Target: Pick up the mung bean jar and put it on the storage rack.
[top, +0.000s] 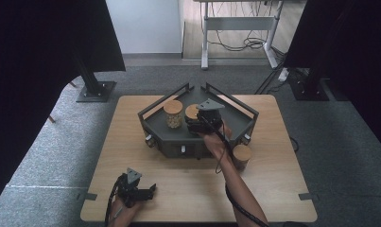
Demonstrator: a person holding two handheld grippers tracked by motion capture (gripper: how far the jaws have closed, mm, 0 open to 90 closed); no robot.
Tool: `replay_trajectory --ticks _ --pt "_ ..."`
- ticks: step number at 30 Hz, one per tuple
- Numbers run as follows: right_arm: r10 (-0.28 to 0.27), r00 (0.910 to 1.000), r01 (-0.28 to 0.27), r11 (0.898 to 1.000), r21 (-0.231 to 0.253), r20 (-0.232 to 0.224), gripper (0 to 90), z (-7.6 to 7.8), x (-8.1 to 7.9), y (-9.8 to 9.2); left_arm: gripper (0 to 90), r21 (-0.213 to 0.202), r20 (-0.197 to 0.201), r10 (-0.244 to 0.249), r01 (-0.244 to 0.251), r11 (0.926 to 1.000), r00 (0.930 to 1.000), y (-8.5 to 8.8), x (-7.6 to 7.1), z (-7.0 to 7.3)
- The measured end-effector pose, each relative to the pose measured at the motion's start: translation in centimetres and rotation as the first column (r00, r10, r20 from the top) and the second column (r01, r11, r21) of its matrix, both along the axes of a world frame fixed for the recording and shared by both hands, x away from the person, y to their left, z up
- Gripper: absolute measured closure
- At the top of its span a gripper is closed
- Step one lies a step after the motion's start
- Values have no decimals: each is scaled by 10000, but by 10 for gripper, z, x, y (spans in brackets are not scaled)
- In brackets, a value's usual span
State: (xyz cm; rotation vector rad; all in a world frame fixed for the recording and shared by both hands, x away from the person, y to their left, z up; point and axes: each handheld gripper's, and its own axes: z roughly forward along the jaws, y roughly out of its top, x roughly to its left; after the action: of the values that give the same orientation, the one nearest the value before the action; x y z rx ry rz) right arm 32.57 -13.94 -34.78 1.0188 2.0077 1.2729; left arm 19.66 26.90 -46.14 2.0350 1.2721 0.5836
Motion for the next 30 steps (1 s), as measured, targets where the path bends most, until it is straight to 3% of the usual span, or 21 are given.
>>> replay_trajectory --ticks 9,15,26,30 --pt "-121 9998 124 9997 -204 183 247 -8 -3 4 40 8 -13 -32 32 10000 10000 0 0 0" --pt "-108 9999 111 9994 314 -76 247 -12 1 -7 39 -9 3 -36 36 10000 10000 1 0 0" --pt "-213 9997 215 9997 139 -147 243 -8 -1 -2 39 -5 -4 -57 57 10000 10000 1 0 0" --pt "-106 9997 110 9997 210 -217 175 -7 1 -5 40 -3 -15 -68 68 10000 10000 1 0 0"
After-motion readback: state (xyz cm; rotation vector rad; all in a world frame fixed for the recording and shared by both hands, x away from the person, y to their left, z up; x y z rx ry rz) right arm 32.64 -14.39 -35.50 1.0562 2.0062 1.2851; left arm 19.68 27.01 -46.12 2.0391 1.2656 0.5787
